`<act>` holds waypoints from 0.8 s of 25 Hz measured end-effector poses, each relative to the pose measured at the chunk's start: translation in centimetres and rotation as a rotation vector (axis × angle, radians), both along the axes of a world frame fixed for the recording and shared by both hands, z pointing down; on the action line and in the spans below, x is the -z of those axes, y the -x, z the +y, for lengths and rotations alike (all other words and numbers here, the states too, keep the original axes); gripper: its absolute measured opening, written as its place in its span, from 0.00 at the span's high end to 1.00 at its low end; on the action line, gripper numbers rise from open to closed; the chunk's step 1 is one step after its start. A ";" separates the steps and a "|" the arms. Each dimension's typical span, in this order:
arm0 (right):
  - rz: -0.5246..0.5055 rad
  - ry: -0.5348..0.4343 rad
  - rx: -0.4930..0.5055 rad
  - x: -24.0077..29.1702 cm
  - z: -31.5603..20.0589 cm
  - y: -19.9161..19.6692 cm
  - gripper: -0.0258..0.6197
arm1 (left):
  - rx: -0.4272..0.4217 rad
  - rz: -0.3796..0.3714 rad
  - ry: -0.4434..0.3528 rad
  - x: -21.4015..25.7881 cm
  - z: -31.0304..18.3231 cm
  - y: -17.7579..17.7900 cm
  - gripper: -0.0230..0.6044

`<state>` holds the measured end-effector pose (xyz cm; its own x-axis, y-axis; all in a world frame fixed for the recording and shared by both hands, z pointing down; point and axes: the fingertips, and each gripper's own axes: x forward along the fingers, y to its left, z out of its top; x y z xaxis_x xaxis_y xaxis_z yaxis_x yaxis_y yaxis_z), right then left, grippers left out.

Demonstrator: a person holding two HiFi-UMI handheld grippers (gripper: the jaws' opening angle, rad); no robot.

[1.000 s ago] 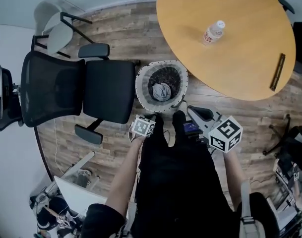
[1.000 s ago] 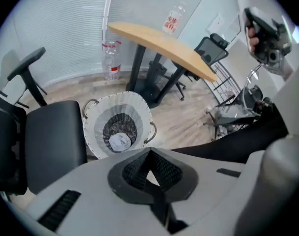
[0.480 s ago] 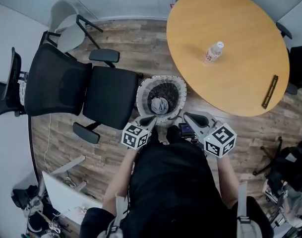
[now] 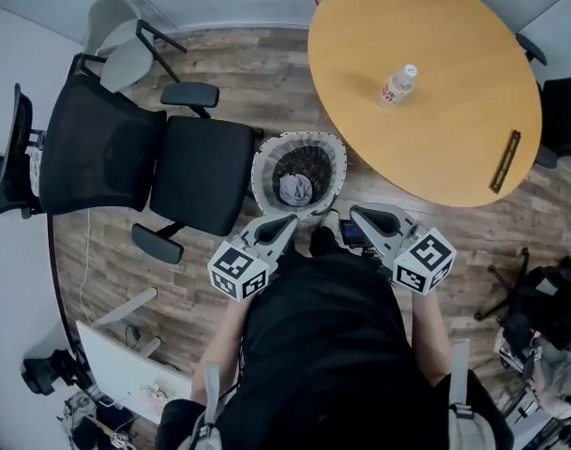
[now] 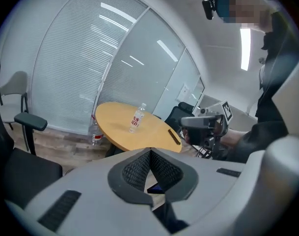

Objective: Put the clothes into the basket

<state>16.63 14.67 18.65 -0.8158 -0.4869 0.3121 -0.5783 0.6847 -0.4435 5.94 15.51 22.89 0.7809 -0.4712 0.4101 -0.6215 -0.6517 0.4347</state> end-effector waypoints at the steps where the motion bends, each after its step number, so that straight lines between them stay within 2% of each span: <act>1: 0.000 -0.003 -0.014 0.1 0.0 -0.2 0.93 | 0.003 0.015 -0.012 0.7 -0.1 -0.3 0.95; 6: 0.014 -0.027 -0.080 0.3 -0.5 -1.3 0.93 | 0.025 0.056 -0.049 2.3 -1.2 -1.5 0.95; 11: -0.023 -0.038 -0.106 1.4 -1.0 -1.6 0.93 | -0.006 0.059 -0.061 2.6 -0.9 -2.1 0.95; 20: -0.012 -0.043 -0.113 1.4 -0.1 -1.6 0.93 | 0.000 0.068 -0.059 2.4 0.3 -2.2 0.95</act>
